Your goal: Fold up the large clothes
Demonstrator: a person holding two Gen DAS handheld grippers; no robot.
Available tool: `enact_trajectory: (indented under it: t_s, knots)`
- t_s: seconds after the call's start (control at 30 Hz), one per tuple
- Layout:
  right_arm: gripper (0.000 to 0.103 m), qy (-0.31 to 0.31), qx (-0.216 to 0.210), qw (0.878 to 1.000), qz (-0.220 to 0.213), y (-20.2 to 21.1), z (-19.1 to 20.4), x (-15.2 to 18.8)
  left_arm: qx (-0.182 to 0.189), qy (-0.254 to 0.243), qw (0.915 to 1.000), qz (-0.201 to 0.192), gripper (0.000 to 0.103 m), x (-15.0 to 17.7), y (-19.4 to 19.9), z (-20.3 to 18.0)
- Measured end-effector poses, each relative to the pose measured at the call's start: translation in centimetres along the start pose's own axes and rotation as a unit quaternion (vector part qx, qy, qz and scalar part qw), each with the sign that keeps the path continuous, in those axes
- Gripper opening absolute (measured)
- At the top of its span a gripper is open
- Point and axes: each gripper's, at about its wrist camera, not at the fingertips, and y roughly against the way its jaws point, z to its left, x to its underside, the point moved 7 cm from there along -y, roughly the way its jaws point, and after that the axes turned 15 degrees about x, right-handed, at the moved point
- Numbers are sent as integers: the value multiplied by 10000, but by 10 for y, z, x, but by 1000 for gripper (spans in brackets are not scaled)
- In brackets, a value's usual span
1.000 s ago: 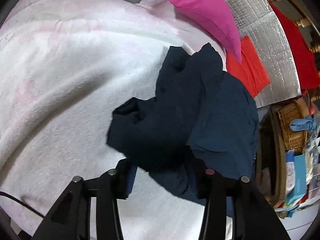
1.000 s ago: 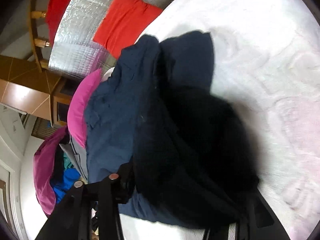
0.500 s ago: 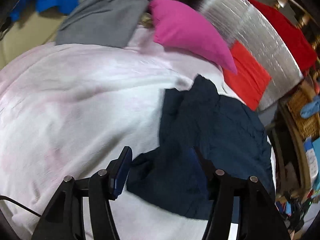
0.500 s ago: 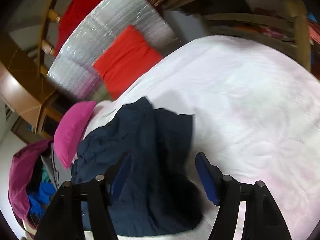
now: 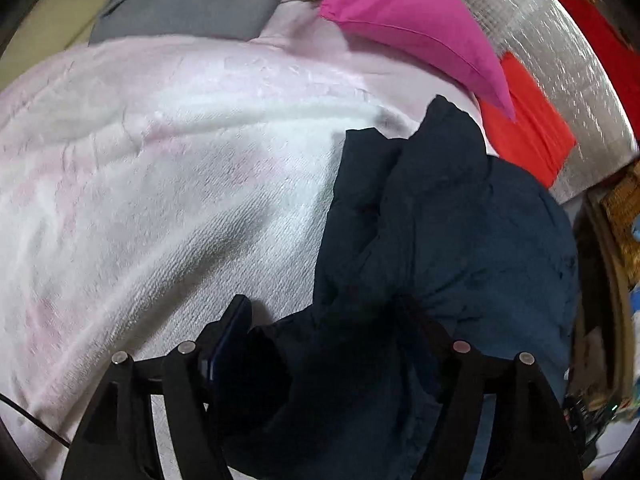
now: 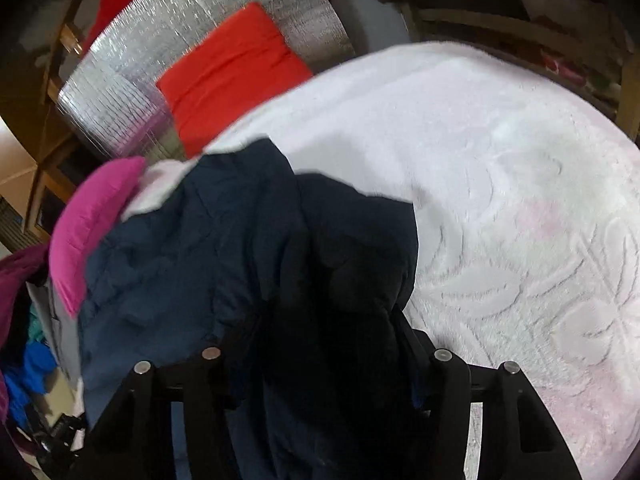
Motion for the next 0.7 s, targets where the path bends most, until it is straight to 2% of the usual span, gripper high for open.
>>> enact_trajectory:
  t_s: [0.07, 0.13, 0.23, 0.3, 0.37, 0.43, 0.5, 0.6, 0.7]
  knots:
    - [65, -39, -7, 10000, 41, 4, -2, 0, -17, 12, 10000, 3, 76, 2, 4, -1]
    - [65, -169, -189, 9996, 76, 17, -4, -1, 28, 72, 10000, 0, 76, 4, 14, -2]
    - [66, -244, -375, 9989, -170, 45, -10, 3, 20, -136, 9994, -332, 75, 8, 43, -10]
    - [69, -317, -615, 9971, -309, 68, -17, 11, 93, -350, 9970, -685, 75, 17, 69, -19]
    - [74, -371, -981, 9938, -383, 87, -18, 23, 256, -501, 9955, -765, 76, 29, 83, -27]
    - [77, -462, -1471, 9875, -331, 105, -19, 36, 404, -577, 9956, -618, 76, 45, 87, -33]
    - [78, -475, -1809, 9821, -221, 115, -18, 52, 567, -436, 9965, -429, 76, 59, 85, -34]
    - [80, -602, -2167, 9742, 173, 115, -16, 75, 798, 158, 9966, -103, 76, 82, 75, -24]
    - [80, -969, -2442, 9620, 741, 99, -17, 97, 999, 806, 9916, 177, 76, 95, 60, -13]
